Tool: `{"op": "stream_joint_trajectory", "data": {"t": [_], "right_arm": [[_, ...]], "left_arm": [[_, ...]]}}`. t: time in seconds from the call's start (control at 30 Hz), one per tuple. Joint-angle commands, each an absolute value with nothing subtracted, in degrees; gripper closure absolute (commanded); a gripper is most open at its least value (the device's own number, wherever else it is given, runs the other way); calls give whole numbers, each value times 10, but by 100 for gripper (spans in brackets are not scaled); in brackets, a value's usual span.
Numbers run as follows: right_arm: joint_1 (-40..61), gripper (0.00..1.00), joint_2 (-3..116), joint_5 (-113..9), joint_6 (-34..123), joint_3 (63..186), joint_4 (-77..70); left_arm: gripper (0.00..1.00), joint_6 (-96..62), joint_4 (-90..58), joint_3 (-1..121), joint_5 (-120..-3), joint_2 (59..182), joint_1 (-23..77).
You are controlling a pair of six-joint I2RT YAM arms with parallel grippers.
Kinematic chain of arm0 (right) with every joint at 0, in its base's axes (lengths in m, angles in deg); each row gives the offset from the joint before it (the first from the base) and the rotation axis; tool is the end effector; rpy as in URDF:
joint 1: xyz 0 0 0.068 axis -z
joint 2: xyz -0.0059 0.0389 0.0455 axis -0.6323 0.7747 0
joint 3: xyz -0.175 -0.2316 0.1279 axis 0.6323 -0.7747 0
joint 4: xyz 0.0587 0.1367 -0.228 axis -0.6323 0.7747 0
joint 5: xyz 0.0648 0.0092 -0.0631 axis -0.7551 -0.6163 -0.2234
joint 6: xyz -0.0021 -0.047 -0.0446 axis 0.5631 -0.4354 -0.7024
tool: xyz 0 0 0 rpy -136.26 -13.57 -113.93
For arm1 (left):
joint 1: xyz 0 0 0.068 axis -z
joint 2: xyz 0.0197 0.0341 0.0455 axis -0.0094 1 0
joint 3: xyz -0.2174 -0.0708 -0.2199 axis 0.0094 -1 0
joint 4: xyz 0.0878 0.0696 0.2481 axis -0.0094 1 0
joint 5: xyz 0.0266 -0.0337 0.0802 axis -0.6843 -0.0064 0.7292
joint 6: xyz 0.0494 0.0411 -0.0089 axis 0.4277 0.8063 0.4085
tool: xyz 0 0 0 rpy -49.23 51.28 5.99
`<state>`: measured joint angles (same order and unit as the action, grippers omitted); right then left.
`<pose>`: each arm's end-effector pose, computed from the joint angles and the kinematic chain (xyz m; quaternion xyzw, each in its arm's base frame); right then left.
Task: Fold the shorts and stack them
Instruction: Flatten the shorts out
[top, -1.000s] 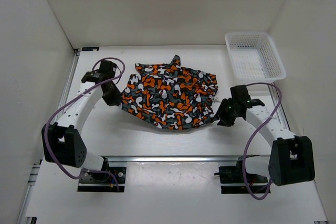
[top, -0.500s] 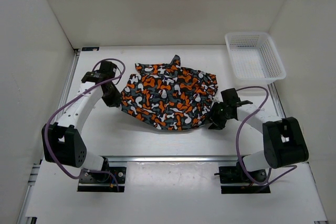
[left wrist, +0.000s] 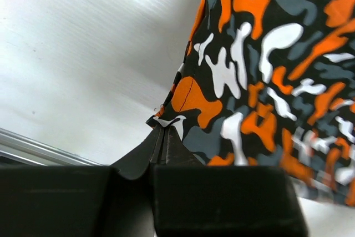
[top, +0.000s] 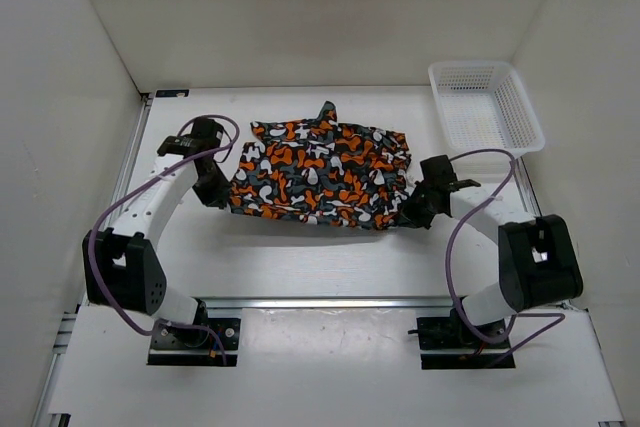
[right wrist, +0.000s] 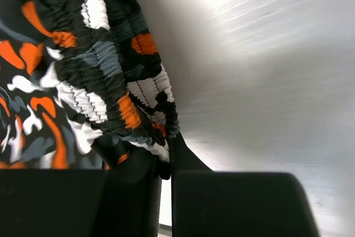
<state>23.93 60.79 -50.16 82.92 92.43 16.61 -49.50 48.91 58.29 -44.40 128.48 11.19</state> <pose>0.2727 0.0803 0.1873 0.2388 0.9392 0.1674 0.1812 0.2738 -0.0435 0.3015 -0.2913 0.9456 0.0130 0.1441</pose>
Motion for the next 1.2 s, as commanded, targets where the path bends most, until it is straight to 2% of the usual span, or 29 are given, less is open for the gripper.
{"op": "stream_joint_trajectory", "data": {"t": [0.0,0.1,0.23,0.47,0.5,0.53,0.63,0.83,0.87,0.9,0.93,0.97,1.0,1.03,1.07,1.13,1.17], "right_arm": [[265,100,551,-441,799,957,245],[273,100,501,-435,779,957,272],[273,100,487,-435,779,985,285],[283,100,554,-406,766,1054,298],[283,100,559,-406,766,1069,298],[283,100,559,-406,759,1069,298],[283,100,565,-411,754,1074,298],[283,100,570,-411,754,1074,298],[283,100,570,-411,754,1069,298],[283,100,570,-417,754,1069,298],[283,100,570,-417,754,1069,298],[283,100,570,-417,754,1069,298],[283,100,570,-417,749,1069,298],[283,100,570,-417,749,1069,298],[283,100,570,-417,749,1069,298],[283,100,570,-417,749,1069,298],[283,100,570,-417,749,1069,298]], "left_arm": [[90,-482,500,612,-417,1297,93],[90,-468,493,631,-431,1321,93],[90,-457,487,739,-451,1423,101],[90,-413,520,912,-464,1609,106],[78,-407,520,912,-481,1609,106],[44,-407,520,906,-482,1601,106],[0,-399,493,873,-497,1550,106],[0,-399,468,777,-509,1431,95],[4,-399,460,744,-509,1417,95],[35,-399,450,728,-517,1404,95],[57,-399,439,715,-524,1396,95],[77,-399,430,707,-531,1396,95],[87,-399,425,707,-531,1403,101],[90,-399,425,713,-540,1414,106],[86,-390,425,723,-540,1444,120],[74,-390,425,758,-545,1480,132],[60,-390,425,770,-545,1497,132]]}}
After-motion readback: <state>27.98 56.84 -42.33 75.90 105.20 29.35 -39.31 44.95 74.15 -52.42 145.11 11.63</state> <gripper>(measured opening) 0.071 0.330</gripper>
